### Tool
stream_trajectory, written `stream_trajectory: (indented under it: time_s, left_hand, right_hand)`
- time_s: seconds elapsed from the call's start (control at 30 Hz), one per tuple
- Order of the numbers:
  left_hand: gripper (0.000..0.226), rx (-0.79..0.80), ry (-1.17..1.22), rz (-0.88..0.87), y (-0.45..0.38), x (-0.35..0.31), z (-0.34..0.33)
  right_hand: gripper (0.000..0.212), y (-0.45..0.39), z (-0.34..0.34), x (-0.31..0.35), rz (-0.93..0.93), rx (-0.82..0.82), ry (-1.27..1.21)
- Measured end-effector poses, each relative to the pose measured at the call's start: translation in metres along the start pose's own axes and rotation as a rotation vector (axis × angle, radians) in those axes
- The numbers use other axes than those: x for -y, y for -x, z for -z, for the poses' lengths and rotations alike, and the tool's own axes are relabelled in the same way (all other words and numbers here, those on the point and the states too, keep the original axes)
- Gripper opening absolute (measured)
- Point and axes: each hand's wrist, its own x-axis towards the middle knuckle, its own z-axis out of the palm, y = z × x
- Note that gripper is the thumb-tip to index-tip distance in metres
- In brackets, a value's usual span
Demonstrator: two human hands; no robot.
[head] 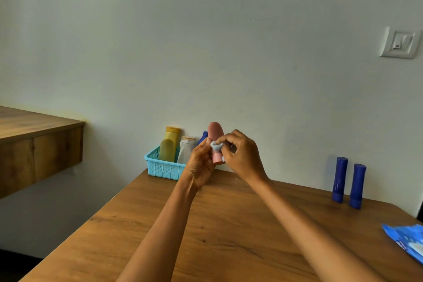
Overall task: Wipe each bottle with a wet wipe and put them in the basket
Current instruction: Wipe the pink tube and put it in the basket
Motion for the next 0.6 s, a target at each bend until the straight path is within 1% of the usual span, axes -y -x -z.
stream_trajectory:
  time_s: [0.03,0.13,0.17,0.2,0.23,0.27,0.3,0.33,0.4,0.47,0.6]
  left_hand:
    - [0.028,0.004,0.013,0.008,0.001,-0.001,-0.002]
    - [0.074,0.007,0.075,0.031,0.005,-0.002,-0.008]
    - [0.083,0.012,0.078,0.047,0.005,-0.002,-0.009]
    - [0.087,0.016,0.079,0.058,0.005,-0.002,-0.01]
    - [0.086,0.02,0.082,0.061,0.005,-0.002,-0.011]
    - [0.08,0.022,0.09,0.055,0.004,-0.002,-0.012]
    - [0.069,0.025,0.107,0.043,0.003,-0.002,-0.013]
    - [0.057,0.032,0.124,0.031,0.001,-0.002,-0.013]
    - [0.042,0.029,0.138,0.008,0.0,-0.003,-0.011]
    - [0.033,0.026,0.119,-0.004,0.001,-0.002,-0.008]
    - [0.024,0.003,0.042,0.007,0.004,0.002,-0.001]
  right_hand:
    - [0.015,-0.005,0.003,0.0,-0.012,-0.039,-0.024]
    - [0.018,-0.032,0.011,0.001,-0.051,-0.225,-0.069]
    - [0.02,-0.041,0.013,0.002,-0.063,-0.246,-0.061]
    - [0.022,-0.047,0.014,0.003,-0.063,-0.225,-0.04]
    - [0.025,-0.051,0.014,0.004,-0.049,-0.164,-0.008]
    - [0.027,-0.051,0.012,0.005,-0.029,-0.087,0.032]
    - [0.028,-0.048,0.01,0.006,-0.004,-0.026,0.07]
    - [0.028,-0.042,0.007,0.009,0.024,0.002,0.099]
    - [0.024,-0.025,0.001,0.012,0.084,-0.004,0.131]
    - [0.02,-0.007,-0.003,0.015,0.11,-0.02,0.145]
    - [0.018,0.013,0.0,0.009,0.013,-0.015,0.039]
